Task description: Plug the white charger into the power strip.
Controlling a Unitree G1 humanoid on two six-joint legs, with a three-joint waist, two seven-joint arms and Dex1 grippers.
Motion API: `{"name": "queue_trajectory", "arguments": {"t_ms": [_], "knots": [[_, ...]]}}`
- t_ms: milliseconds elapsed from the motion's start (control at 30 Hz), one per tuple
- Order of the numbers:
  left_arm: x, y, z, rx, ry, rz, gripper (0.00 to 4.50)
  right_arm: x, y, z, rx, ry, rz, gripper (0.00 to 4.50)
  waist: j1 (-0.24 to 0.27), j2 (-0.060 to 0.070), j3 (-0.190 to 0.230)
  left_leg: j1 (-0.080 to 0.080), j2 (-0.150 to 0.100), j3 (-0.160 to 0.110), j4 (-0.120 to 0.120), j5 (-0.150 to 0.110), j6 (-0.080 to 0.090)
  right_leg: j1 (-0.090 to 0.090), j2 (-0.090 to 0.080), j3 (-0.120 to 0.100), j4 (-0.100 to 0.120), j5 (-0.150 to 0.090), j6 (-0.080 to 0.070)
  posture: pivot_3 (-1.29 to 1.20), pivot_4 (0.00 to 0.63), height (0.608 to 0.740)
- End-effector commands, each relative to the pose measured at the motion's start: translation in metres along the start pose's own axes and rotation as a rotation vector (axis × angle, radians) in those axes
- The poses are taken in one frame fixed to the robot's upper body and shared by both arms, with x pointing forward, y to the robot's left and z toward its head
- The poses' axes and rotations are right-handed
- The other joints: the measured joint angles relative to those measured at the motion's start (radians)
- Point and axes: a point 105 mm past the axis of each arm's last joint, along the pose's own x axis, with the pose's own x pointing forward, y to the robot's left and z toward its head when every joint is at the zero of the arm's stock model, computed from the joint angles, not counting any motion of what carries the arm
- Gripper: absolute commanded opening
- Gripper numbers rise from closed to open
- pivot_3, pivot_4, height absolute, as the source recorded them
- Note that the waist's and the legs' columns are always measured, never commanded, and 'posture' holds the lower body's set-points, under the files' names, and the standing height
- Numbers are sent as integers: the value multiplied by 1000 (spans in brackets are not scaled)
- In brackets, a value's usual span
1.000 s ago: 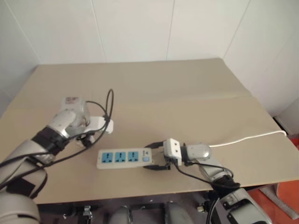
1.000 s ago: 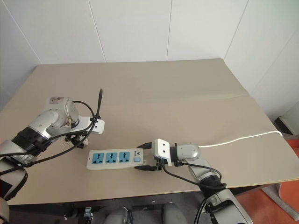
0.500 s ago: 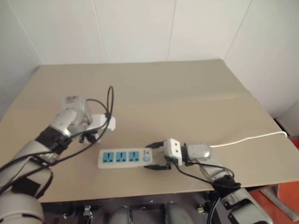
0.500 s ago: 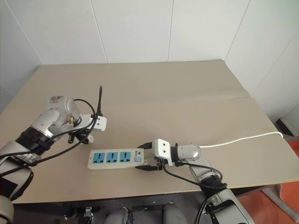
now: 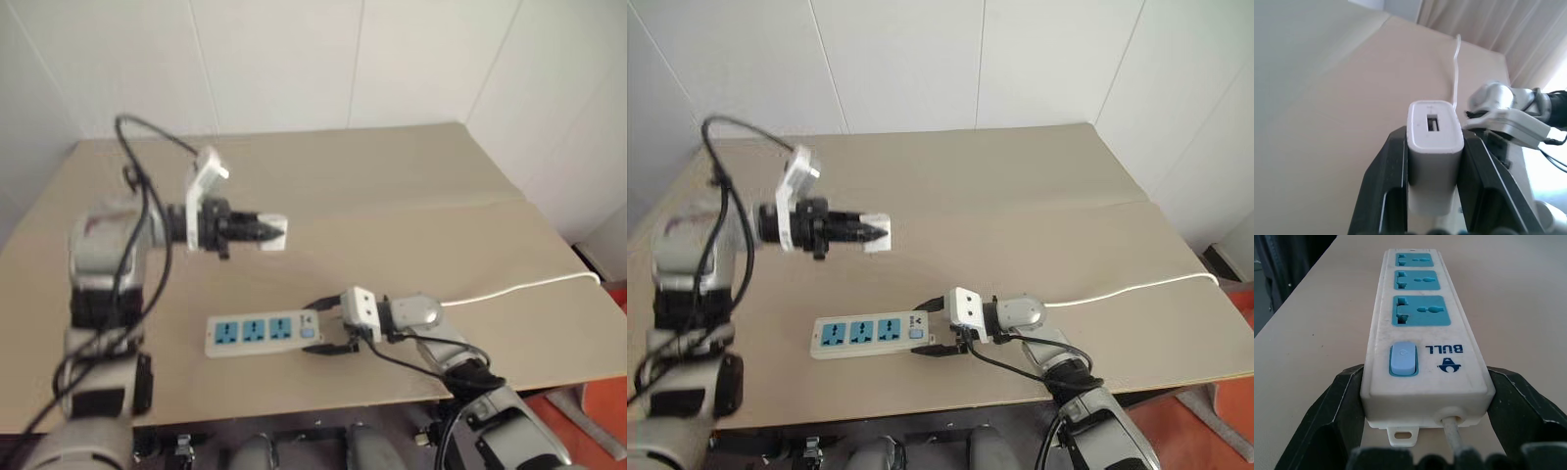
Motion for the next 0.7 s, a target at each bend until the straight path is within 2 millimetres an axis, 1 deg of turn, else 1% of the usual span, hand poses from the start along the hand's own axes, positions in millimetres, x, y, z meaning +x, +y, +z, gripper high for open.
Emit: {"name": "queue_trajectory", "arguments": {"t_ms": [33, 133, 267, 367, 467, 567, 700], "knots": [[-4, -15, 23, 95, -181, -9, 1001, -6, 3, -34, 164, 114, -2, 3412, 7, -3, -1, 0, 0, -1, 0, 0, 0, 1, 0, -1, 0, 0, -1, 0, 150, 740], [-4, -21, 18, 91, -204, -37, 1001, -6, 1, -38, 169, 131, -7, 3412, 6, -3, -1, 2, -1, -1, 1, 1, -1, 2, 0, -1, 0, 3, -4, 0, 150, 740], [-9, -19, 18, 66, -247, -54, 1001, -6, -1, -42, 188, 144, -17, 3412, 0, -3, -1, 5, -1, -1, 1, 1, -1, 5, 1, 0, 0, 3, -4, 0, 150, 740], [-15, -18, 6, 65, -216, -73, 1001, -5, -1, -46, 191, 153, -29, 3412, -4, -3, -2, 5, -1, -1, 1, 1, -1, 5, 1, 0, 0, 3, -4, 0, 150, 740], [-23, -20, -8, -7, -203, -159, 1001, -4, -1, -48, 190, 156, -40, 3412, -3, -3, -2, 6, -1, -1, 0, 1, -1, 5, 1, 0, 0, 3, -4, 0, 150, 740], [-30, -18, -20, -67, -221, -208, 1001, -3, -1, -49, 182, 158, -47, 3412, -3, -3, -2, 6, -1, 0, 0, 1, -1, 5, 1, 0, 0, 3, -4, 0, 150, 740], [-30, -13, -29, -150, -241, -251, 1001, -2, 0, -50, 176, 160, -48, 3412, -3, -3, -2, 7, -1, 1, 0, 1, -1, 6, 2, 0, -1, 2, -3, 0, 150, 740]]}}
